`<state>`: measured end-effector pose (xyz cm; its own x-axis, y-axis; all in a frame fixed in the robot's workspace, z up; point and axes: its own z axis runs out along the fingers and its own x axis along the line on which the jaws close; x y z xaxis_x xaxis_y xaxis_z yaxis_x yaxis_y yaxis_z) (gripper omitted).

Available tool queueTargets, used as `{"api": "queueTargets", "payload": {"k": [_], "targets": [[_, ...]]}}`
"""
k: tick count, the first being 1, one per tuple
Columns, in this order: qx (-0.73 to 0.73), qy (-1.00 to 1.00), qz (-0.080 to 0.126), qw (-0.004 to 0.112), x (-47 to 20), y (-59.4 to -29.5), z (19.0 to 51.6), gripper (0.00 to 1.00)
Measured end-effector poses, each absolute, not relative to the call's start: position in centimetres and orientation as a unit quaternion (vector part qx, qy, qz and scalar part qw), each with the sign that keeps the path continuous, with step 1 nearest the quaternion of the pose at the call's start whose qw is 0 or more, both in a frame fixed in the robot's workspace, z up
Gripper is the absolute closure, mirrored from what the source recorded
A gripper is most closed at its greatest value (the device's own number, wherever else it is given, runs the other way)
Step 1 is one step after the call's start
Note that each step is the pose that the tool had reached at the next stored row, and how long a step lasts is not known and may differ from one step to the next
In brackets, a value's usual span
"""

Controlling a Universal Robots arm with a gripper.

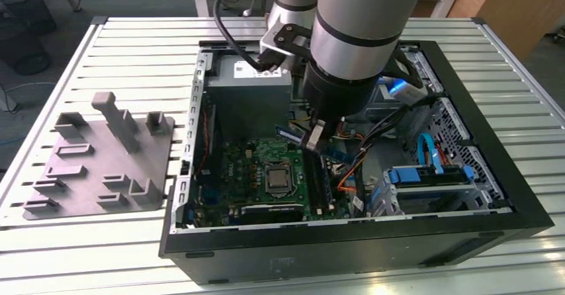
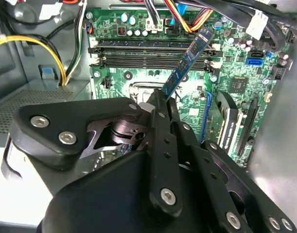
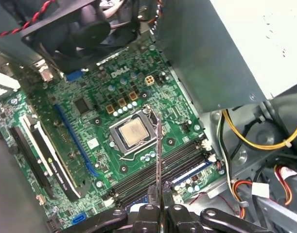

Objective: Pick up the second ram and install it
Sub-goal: 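Insert the second ram into the second slot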

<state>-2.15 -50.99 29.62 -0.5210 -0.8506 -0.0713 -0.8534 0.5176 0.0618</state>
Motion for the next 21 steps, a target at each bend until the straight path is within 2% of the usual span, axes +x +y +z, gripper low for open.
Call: {"api": "queueTargets", "payload": {"k": [21], "targets": [[-0.393,0.918,0.042,0.021,-2.15,-50.99,29.61,0.86]]}}
